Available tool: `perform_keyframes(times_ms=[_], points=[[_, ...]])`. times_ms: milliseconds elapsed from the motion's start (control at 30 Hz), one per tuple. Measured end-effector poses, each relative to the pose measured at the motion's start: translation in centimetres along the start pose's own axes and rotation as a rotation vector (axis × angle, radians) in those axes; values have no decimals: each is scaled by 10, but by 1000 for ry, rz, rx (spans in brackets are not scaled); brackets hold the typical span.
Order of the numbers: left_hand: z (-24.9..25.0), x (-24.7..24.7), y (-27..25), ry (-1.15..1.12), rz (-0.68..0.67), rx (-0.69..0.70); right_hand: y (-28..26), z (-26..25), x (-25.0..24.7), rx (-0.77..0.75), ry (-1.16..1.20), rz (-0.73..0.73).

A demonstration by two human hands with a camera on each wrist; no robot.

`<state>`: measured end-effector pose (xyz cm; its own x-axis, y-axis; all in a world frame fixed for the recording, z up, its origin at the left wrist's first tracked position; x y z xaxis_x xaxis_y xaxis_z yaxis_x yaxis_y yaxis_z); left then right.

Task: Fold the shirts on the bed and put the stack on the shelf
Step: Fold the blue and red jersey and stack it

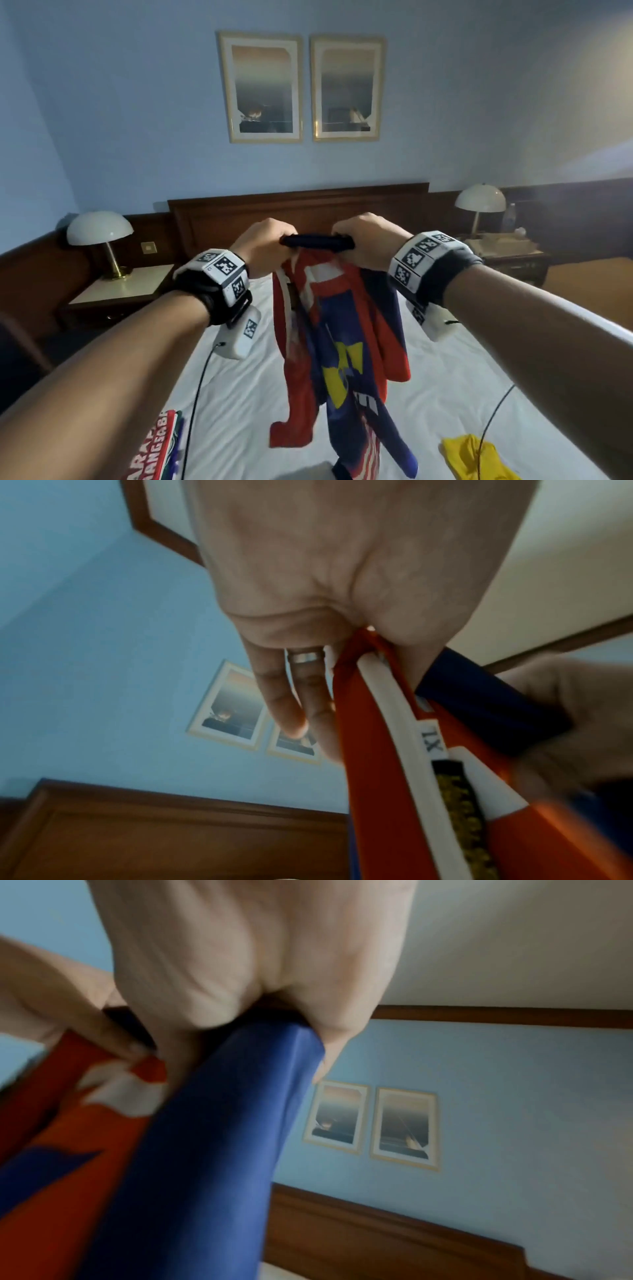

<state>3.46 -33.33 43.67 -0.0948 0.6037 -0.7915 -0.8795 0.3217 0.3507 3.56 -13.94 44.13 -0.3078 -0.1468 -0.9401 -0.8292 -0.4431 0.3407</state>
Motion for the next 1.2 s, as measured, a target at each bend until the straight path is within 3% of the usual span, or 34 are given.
perform_keyframes(times_ms=[100, 200, 300, 367, 400, 467, 500, 633, 800, 867, 933, 1033, 1100, 1200], points=[[-16, -19, 2, 67, 45, -48, -18, 28, 23, 83, -158, -182], [-26, -27, 5, 202, 61, -135, -28, 50, 39, 192, -115, -224], [-30, -27, 0, 508, 26, -276, -20, 50, 33, 234, 2, -117], [-35, -13, -1, 596, -48, -257, -8, 40, 24, 212, 158, 19], [-37, 2, -2, 520, -136, -195, -2, 31, 20, 182, 196, 78], [-34, 38, -9, 116, -336, -86, 8, 11, 15, 102, 221, 103], [-31, 53, -11, -84, -340, -89, 13, 1, 15, 68, 202, 78], [-31, 60, -1, -261, -62, -118, 16, -12, 23, 0, -13, -49], [-44, 29, 9, -234, 58, -153, 2, 10, 38, 61, -189, -213], [-40, 22, 14, -269, 66, -124, 5, 10, 36, 153, 6, -208], [-31, 14, 16, -306, 98, -56, 11, 2, 31, 237, 503, -205], [-19, -3, 21, -312, 132, 56, 9, -12, 26, 316, 1257, -360], [-11, -16, 23, -262, 109, 112, 6, -8, 27, 296, 1379, -329], [1, -34, 24, -193, 125, 148, 3, 7, 46, 335, 1311, -147]])
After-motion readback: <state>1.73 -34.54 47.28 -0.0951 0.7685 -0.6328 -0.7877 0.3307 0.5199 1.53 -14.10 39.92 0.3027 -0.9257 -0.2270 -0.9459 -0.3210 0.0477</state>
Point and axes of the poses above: each hand's wrist, its own y-axis towards the middle knuckle, its own x-axis out of the palm, z = x × y, the point moved 3 cm from there along y, towards the middle knuckle, and after that the axes turned 8 degrees about -y, right-handed, at the moved point
